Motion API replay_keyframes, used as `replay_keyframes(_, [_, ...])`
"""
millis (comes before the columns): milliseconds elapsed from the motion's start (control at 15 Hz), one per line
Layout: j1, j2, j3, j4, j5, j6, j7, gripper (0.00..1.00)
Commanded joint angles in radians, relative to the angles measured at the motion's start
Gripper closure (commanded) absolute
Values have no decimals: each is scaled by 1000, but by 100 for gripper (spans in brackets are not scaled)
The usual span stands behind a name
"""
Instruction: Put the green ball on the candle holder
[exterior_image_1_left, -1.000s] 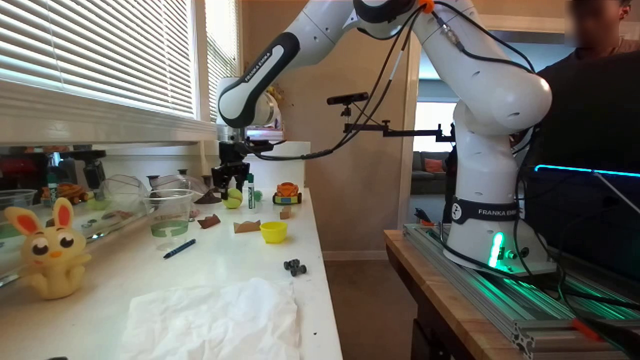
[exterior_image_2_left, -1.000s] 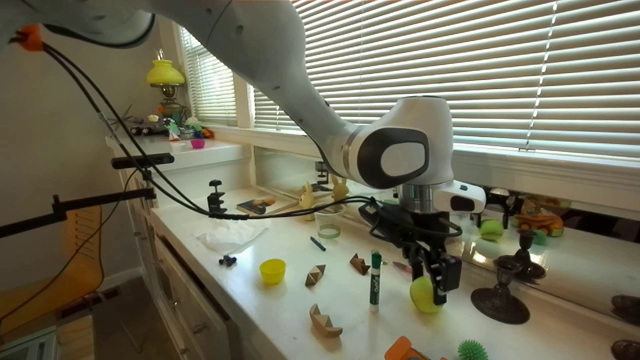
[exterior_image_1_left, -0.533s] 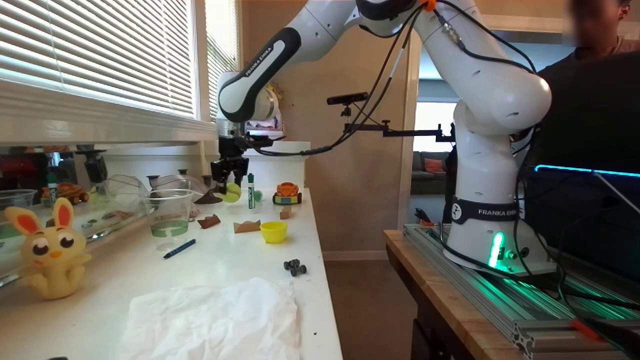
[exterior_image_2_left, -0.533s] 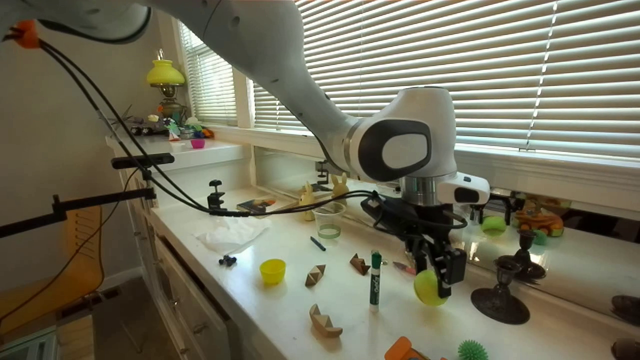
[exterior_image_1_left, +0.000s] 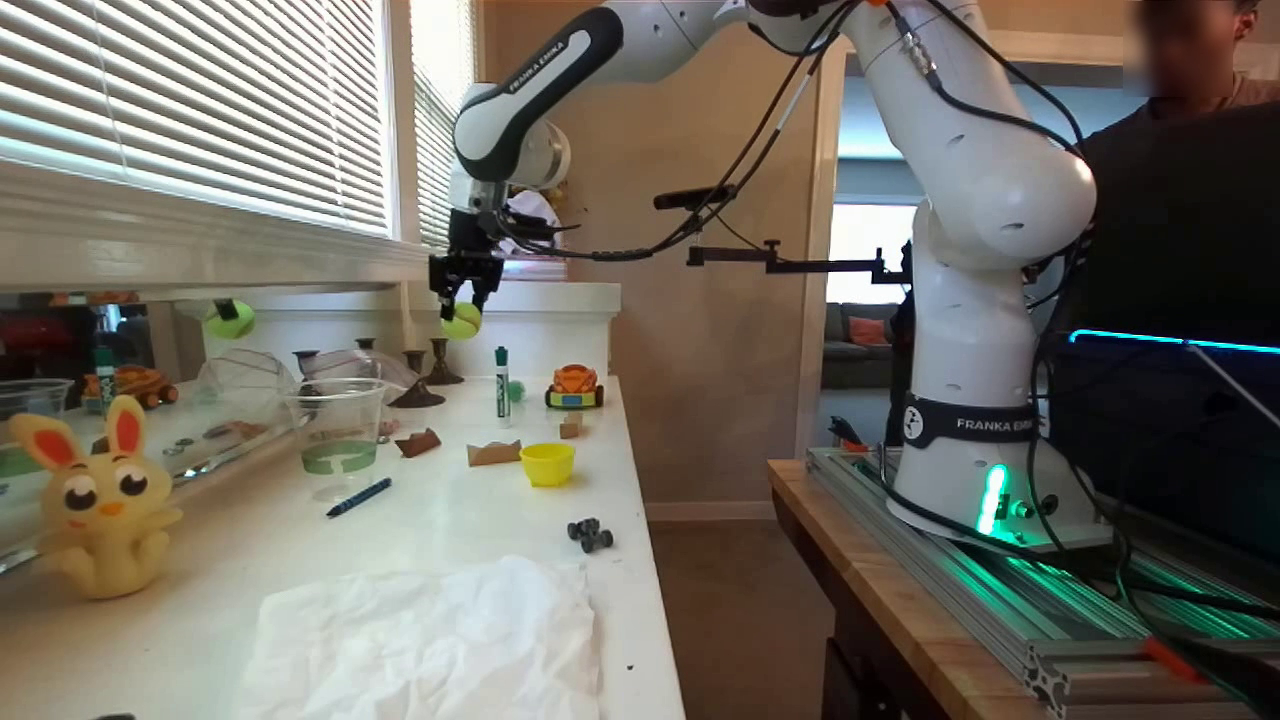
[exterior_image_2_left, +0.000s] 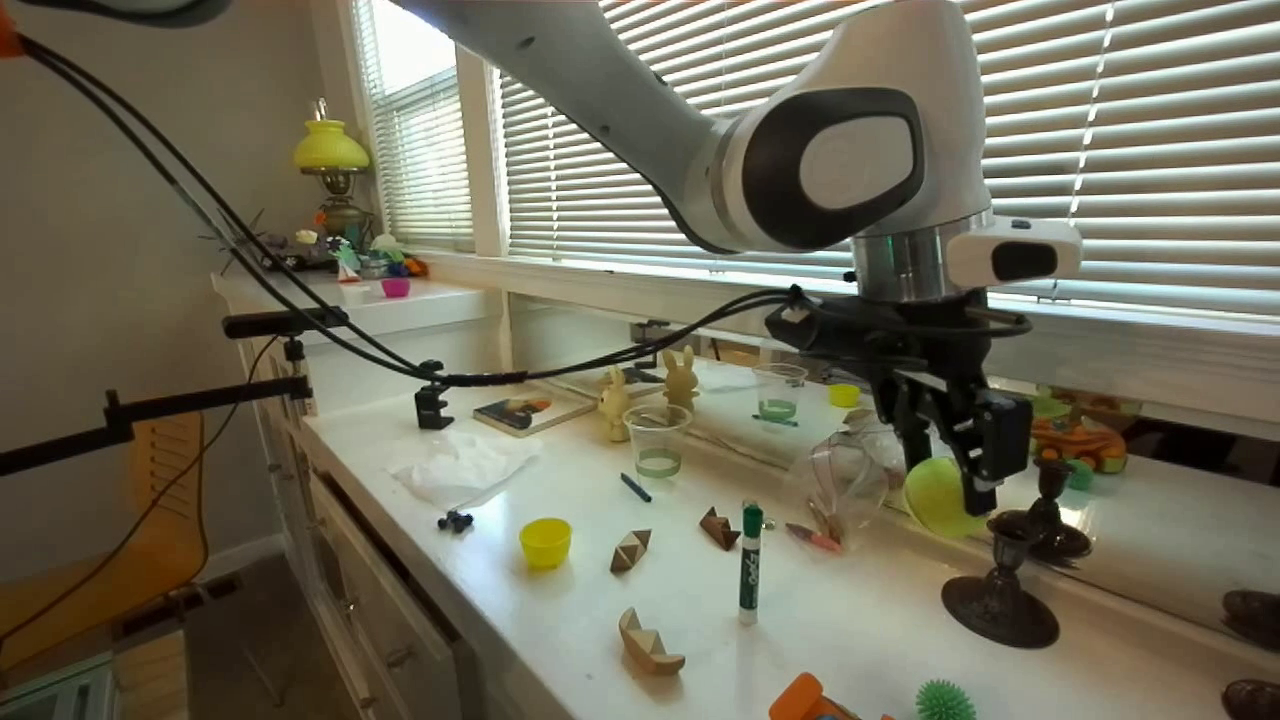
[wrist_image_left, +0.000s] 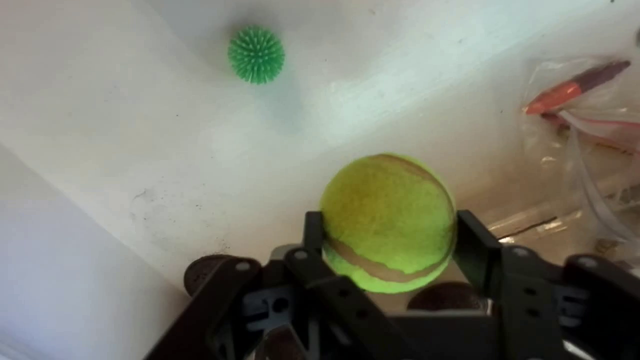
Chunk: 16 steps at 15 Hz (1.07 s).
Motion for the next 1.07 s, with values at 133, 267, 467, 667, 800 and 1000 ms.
replay_keyframes(133, [-22, 33, 6, 75, 61, 0, -11, 59])
replay_keyframes(267, [-23, 46, 8, 94, 76, 6, -6, 59])
replay_keyframes(467, [-27, 73, 10, 126, 94, 16, -2, 59])
replay_keyframes(667, [-32, 111, 13, 160, 113, 33, 7, 59])
replay_keyframes(800, [-33, 129, 14, 179, 119, 37, 11, 59])
replay_keyframes(1000, [-38, 164, 21, 216, 134, 48, 13, 59])
